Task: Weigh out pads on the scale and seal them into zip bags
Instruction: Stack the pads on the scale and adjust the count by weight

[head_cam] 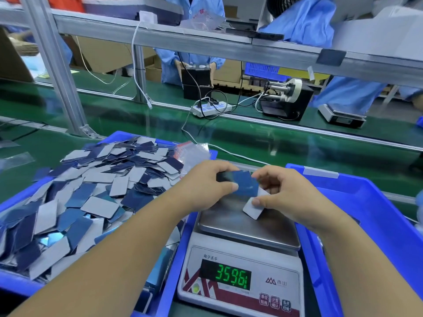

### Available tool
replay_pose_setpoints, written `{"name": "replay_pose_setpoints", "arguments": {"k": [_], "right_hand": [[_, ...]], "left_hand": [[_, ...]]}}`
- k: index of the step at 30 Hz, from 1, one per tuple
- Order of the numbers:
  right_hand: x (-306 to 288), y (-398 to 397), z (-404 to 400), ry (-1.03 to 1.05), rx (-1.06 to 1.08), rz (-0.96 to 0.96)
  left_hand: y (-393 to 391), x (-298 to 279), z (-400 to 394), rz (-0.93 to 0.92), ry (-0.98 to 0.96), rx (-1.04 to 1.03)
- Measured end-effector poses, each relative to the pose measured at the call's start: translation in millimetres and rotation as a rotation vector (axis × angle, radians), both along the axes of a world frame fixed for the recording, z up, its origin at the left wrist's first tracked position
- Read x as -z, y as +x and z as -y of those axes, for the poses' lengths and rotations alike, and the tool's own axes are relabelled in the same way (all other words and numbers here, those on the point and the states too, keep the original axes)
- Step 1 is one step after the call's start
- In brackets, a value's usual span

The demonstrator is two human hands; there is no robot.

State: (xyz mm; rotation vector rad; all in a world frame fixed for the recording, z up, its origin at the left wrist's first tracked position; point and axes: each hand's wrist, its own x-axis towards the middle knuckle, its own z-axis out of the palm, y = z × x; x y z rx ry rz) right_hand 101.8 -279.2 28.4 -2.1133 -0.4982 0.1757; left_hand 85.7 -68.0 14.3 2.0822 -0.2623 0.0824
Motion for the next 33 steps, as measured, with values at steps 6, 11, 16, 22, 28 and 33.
{"name": "replay_pose_setpoints", "arguments": {"k": [6,11,16,22,28,33], "right_hand": [[5.6,6.2,-3.6,-0.024,0.331,0.201],[11.6,5.6,-13.9,0.109,0.324,0.098],[7.6,2.4,-9.5,0.067,0.158,0.022],[3.2,0.2,-3.2,-0.056,0.086,0.040],[6.2,-6.2,-15.4,-0.067,-0.011,0.070],[10.6,-2.9,-18.2,-0.186,0.050,0.235]], "left_hand": [[1.2,-0.4,-10.1,-0.057,-0.047,-0.020],[1.1,7.7,-1.5,-0.045,0.123,-0.030],[1.1,7.3,-3.6,-0.006,0.162,-0.052],[0.7,9.2,-1.5,0.042,0.170,-0.046],[-1.3,10.5,5.7,0.097,0.131,0.016],[-2.0,12.5,9.8,0.050,0.043,0.025]]}}
